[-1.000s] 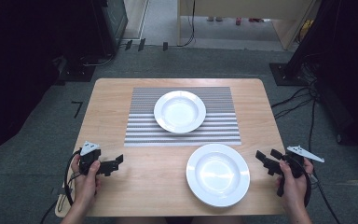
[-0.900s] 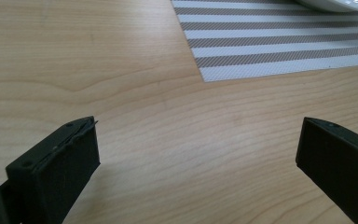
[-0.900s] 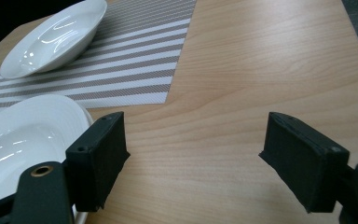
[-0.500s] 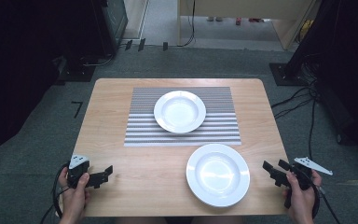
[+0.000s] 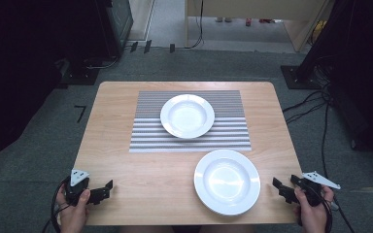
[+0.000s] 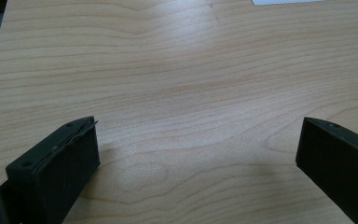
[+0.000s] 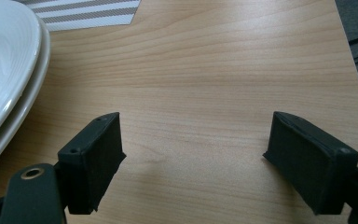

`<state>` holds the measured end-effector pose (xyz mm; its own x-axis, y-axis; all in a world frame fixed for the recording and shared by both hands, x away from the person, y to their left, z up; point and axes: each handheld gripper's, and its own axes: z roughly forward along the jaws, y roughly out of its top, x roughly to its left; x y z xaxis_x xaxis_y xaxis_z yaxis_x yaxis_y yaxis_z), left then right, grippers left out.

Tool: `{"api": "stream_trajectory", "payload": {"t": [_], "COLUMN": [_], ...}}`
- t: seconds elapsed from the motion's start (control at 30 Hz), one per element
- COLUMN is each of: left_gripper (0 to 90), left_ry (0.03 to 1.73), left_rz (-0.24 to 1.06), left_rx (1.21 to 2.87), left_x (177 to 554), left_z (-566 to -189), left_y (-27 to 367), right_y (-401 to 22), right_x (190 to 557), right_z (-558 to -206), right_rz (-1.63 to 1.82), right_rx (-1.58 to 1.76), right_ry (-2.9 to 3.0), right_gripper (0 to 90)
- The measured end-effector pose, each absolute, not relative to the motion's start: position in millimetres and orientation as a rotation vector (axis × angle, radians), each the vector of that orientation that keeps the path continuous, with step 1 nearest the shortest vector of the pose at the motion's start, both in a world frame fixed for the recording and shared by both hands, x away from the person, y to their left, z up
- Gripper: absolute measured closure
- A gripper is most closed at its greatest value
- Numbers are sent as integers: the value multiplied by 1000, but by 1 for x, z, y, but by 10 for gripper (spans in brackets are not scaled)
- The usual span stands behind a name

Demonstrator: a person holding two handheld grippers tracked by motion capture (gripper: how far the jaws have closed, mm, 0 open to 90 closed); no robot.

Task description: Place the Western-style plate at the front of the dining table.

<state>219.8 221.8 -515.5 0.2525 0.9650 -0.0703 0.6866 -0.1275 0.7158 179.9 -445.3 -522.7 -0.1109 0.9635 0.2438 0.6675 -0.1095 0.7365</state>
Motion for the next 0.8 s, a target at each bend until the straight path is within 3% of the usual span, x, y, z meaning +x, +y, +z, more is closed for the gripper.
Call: {"api": "stream_trajectory", "payload": {"t": [0.33, 0.8], "left_gripper": [0, 0], "left_ry": [1484, 1481], "left_rz": [618, 617], "left_rx": [1948, 1949], "left_x": [220, 221], "left_z": [-520, -520], "left_y": [212, 211], "right_y": [-420, -418], "right_x": [180, 183], "right_z": [-526, -526], "right_rz": [839, 832], "right_rx": [1662, 1662], "right_ry": [1851, 1868], "right_gripper": [146, 85]}}
